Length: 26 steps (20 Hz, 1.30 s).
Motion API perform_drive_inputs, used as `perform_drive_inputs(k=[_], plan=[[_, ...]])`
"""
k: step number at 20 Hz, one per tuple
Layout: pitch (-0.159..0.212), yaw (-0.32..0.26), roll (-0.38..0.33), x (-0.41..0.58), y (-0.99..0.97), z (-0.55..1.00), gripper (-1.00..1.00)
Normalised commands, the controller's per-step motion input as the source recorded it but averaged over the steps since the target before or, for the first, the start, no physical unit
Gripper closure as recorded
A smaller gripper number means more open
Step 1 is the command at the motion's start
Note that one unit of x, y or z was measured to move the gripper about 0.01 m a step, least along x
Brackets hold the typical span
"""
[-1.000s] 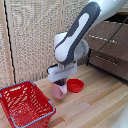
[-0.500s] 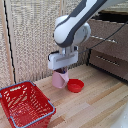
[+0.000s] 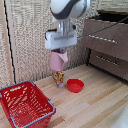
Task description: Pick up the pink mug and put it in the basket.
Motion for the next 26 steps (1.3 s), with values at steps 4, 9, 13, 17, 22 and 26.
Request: perform_drive_inputs(k=[4,9,13,17,22,26], plan=[[0.054,-0.009,-0.005,0.184,0.8,0.46,1.0],[0.054,-0.003,-0.032,0.15,0.9,0.27,1.0],[0.039,-0.005,-0.043,0.08,0.92,0.13,1.0],[0.002,-0.023,-0.056,0.059,0.92,0.0,1.0],[0.004,-0.01,-0.092,0.067,0.82,-0.18,1.0],[0.065,0.0,-0.047,0.153,0.49,-0.34,1.0]])
